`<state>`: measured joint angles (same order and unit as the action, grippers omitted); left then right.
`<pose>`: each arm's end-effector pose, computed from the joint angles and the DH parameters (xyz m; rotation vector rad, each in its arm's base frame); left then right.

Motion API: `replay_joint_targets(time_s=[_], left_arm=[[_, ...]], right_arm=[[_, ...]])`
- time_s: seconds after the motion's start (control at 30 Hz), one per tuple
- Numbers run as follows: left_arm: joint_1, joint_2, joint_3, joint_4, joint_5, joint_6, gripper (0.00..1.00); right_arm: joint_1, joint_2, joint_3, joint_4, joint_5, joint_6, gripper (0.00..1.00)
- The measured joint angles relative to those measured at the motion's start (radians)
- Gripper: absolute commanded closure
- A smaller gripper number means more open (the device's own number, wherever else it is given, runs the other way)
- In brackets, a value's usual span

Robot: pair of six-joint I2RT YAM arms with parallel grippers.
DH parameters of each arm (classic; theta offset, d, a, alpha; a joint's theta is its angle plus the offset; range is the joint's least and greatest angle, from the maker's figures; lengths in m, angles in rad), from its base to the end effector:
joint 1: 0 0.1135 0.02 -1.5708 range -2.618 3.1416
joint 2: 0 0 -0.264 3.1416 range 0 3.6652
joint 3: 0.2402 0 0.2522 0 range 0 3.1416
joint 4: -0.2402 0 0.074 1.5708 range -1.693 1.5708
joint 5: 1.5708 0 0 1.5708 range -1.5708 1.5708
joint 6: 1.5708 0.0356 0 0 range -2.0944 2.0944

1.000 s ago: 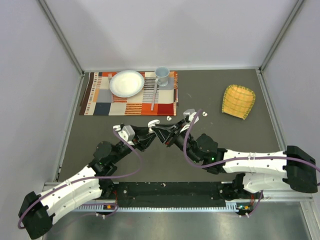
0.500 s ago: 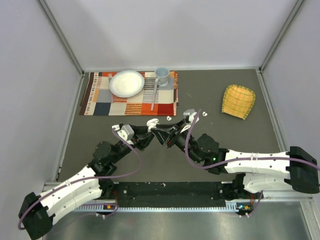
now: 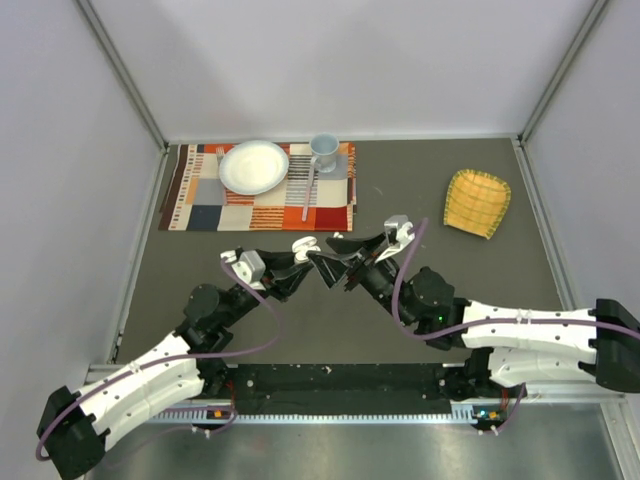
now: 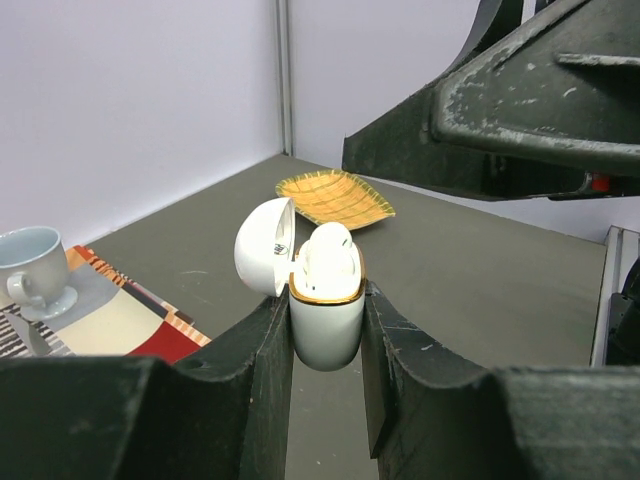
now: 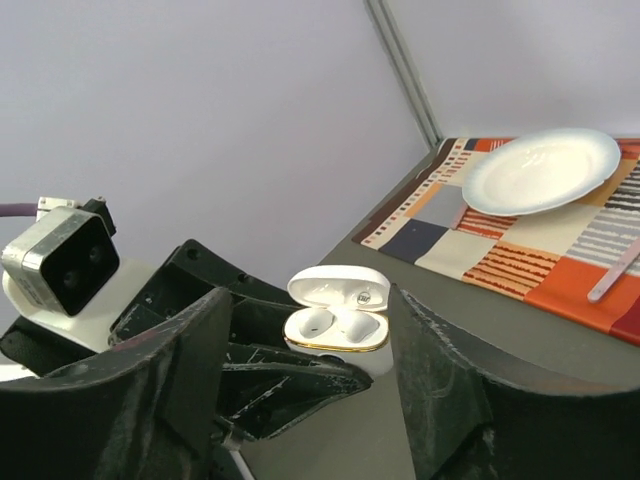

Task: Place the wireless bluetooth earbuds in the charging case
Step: Insert the left earbud into the left side groove of the charging case, then close the charging case with the earbuds.

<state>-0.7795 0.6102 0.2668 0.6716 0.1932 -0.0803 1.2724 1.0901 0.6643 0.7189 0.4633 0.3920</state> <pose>0.1073 -0.1157 0.2739 0.6033 1.1472 -0.8610 0.0879 0.2315 0.3316 -0.1847 1.3837 1.1132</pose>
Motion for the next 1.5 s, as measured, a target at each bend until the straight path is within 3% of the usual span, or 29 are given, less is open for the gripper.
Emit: replay_joint_targets(time_s=[0.33,0.47,0.73,0.83,1.0,1.27,1.5], left_arm=[[0.000,0.003,0.000,0.002,0.000,-0.001,1.00],[0.000,0.014,0.000,0.004,0.000,-0.008,1.00],[0.000,0.036,0.002,-0.011,0.000,-0.003,1.00],[0.000,0.036,0.003,-0.014,0.001,0.002,1.00],[0.000,0.029,0.007,-0.028,0.008,0.002,1.00],[0.000,-0.005,0.007,-0.052,0.024,0.002,1.00],[0.000,-0.005,0.012,-0.067,0.058,0.002,1.00]], right_arm=[[0.000,-0.119,-0.037,-0.069,0.085,0.046,0.01],[-0.006,-0.179,-0.033,-0.168,0.147,0.092,0.01],[-0.074,-0.121,0.232,-0.684,0.275,0.239,0.01],[-0.179,-0.076,0.322,-0.871,0.232,0.319,0.01],[-0.371,-0.054,0.332,-1.032,0.030,0.422,0.01],[-0.475,0.017,0.445,-1.186,-0.191,0.451,0.01],[-0.503,0.082,0.520,-1.221,-0.267,0.441,0.01]])
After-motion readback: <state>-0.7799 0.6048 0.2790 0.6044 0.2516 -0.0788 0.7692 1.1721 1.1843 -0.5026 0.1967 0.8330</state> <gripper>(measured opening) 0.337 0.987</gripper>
